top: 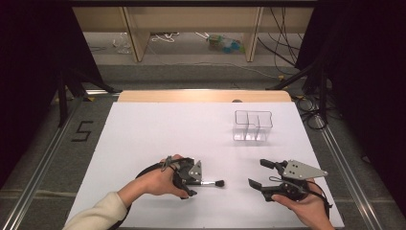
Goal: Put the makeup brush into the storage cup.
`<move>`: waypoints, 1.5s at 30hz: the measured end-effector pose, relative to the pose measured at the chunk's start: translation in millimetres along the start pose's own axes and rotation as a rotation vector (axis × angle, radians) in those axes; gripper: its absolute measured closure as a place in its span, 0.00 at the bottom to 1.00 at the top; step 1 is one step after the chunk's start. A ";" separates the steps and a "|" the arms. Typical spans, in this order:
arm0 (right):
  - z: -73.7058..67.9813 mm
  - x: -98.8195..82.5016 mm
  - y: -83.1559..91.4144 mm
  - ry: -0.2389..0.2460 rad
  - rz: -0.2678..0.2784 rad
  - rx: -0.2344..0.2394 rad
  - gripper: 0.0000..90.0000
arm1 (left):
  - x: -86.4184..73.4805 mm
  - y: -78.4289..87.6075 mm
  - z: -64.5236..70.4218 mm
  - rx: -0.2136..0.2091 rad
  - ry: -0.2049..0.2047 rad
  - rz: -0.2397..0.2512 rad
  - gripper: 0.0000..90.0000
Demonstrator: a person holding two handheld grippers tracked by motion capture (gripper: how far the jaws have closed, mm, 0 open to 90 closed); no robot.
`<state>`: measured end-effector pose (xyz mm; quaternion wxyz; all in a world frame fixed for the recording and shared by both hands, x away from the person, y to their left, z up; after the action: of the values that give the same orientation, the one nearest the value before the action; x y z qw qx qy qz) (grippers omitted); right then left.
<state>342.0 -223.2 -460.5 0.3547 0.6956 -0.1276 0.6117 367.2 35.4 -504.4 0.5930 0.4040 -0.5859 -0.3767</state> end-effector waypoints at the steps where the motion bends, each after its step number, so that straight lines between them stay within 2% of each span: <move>1: 0.0 0.0 0.0 -0.002 0.000 0.001 0.24 | 5.5 -3.2 -0.4 -0.006 0.002 0.002 0.50; 3: -0.1 -0.1 0.1 0.000 0.000 0.003 0.24 | 9.3 -5.0 -1.5 -0.020 -0.009 -0.018 0.51; 4: -0.2 -0.1 0.2 -0.002 -0.001 0.003 0.24 | 12.3 -6.6 -2.3 -0.018 -0.007 -0.007 0.52; 5: -0.3 -0.1 0.1 -0.001 0.000 0.004 0.24 | 13.4 -6.4 -3.1 -0.028 -0.016 -0.024 0.54; 7: -0.5 -0.1 0.2 -0.003 -0.001 0.005 0.24 | 16.0 -8.4 -3.6 -0.034 -0.016 -0.013 0.57; 8: -0.7 -0.1 0.2 -0.001 0.000 0.007 0.24 | 17.6 -9.7 -4.9 -0.040 -0.021 -0.026 0.58; 12: -0.6 -0.3 0.3 -0.002 -0.004 0.011 0.24 | 20.1 -13.6 -4.4 -0.062 -0.006 -0.027 0.62; 15: -0.5 -0.6 0.1 0.000 -0.005 0.012 0.24 | 19.1 -19.6 -5.2 -0.078 -0.005 -0.058 0.63; 17: -0.5 -0.6 0.1 -0.001 -0.006 0.012 0.24 | 16.6 -22.2 -6.0 -0.089 -0.022 -0.089 0.65; 18: -0.5 -0.6 0.1 -0.001 -0.006 0.012 0.24 | 16.6 -22.2 -6.0 -0.089 -0.022 -0.089 0.65; 19: -0.7 -0.6 -0.6 -0.002 0.000 0.016 0.24 | 17.5 -22.6 -5.3 -0.099 -0.005 -0.081 0.67; 23: -1.3 -0.3 -2.1 -0.006 0.013 0.019 0.24 | 18.7 -22.7 -4.4 -0.113 -0.019 -0.117 0.70; 27: -1.1 -0.3 -1.7 -0.006 0.010 0.018 0.24 | 21.9 -23.3 -2.2 -0.120 -0.018 -0.150 0.76; 28: -0.3 -0.8 0.1 -0.003 -0.008 0.011 0.24 | 22.7 -23.5 -1.7 -0.119 -0.021 -0.154 0.78; 29: 0.5 -1.5 1.6 0.000 -0.025 0.000 0.24 | 23.0 -23.6 -0.6 -0.119 -0.018 -0.157 0.81; 31: 0.2 -1.5 1.0 -0.005 -0.018 0.004 0.24 | 23.2 -24.1 1.4 -0.120 -0.011 -0.148 0.86; 33: -0.1 -0.9 -0.6 -0.010 0.002 0.006 0.24 | 22.5 -23.5 0.8 -0.115 -0.023 -0.155 0.87; 37: -1.9 -2.1 0.0 -0.026 -0.023 0.018 0.24 | 21.9 -23.1 1.0 -0.107 -0.012 -0.151 0.87; 39: -1.8 -1.8 0.0 -0.026 -0.019 0.022 0.24 | 22.1 -23.3 2.2 -0.107 -0.010 -0.152 0.88; 41: 0.2 -1.0 -1.3 -0.008 0.002 0.004 0.24 | 22.8 -23.5 2.7 -0.101 -0.034 -0.158 0.88; 45: 0.5 -1.1 -0.9 -0.009 0.002 0.004 0.24 | 23.6 -23.5 3.1 -0.096 -0.034 -0.163 0.88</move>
<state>342.7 -223.2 -461.9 0.3521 0.6989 -0.1284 0.6092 365.4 4.4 -516.9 0.5691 0.4151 -0.5422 -0.4580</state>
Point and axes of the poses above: each handheld gripper's, and its own axes: y roughly backward along the jaws, x roughly out of its top, z roughly to its right, the point moved 6 cm from there along -y, roughly forward along the jaws, and after that the axes turned 5 degrees about -x, right-handed, at the moved point
